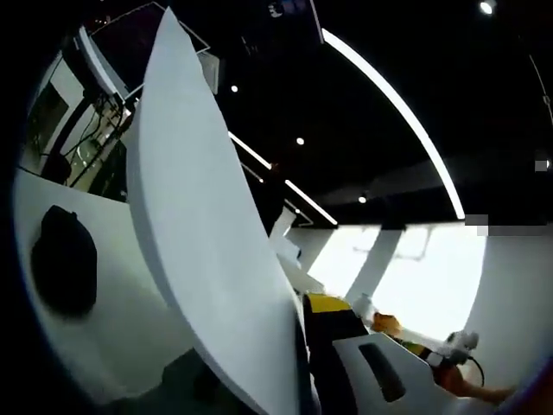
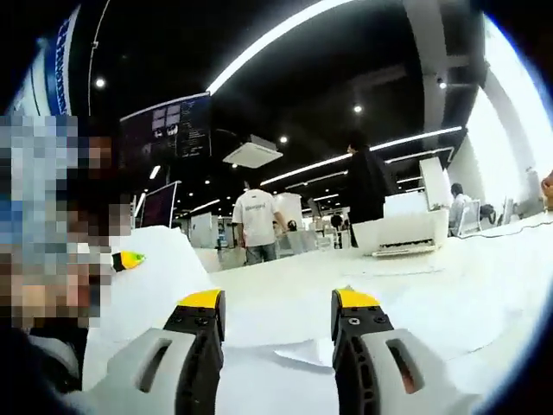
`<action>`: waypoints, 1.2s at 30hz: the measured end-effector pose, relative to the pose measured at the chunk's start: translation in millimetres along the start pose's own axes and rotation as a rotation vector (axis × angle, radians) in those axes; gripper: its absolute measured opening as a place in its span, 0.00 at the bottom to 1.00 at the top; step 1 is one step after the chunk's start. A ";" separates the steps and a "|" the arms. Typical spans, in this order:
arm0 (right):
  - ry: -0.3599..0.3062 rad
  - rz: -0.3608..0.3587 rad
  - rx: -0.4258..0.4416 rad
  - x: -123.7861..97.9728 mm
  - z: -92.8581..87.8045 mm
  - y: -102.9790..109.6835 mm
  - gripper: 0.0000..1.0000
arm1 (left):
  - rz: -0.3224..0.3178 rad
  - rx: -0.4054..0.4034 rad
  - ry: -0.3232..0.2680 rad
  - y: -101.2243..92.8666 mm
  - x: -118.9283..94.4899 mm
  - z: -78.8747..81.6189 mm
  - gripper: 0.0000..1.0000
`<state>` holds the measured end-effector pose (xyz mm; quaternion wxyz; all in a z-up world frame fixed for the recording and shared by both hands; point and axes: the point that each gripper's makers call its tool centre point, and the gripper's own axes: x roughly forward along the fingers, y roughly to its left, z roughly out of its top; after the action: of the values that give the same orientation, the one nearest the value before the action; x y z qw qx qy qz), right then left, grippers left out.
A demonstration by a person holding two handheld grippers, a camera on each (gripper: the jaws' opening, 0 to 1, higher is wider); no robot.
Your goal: Organize the stack of printing papers by aligning and flattening the scattered papers on the table
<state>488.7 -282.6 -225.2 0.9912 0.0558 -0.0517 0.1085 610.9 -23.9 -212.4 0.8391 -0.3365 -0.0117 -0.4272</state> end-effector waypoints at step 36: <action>0.141 0.066 -0.065 6.6 -29.3 8.4 0.44 | -0.020 -0.014 -0.016 -3.2 -0.6 2.0 0.11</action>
<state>495.9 -269.5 -252.6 0.9895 0.0142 0.0130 0.1429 608.8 -23.7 -209.3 0.8324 -0.3458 -0.0188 -0.4327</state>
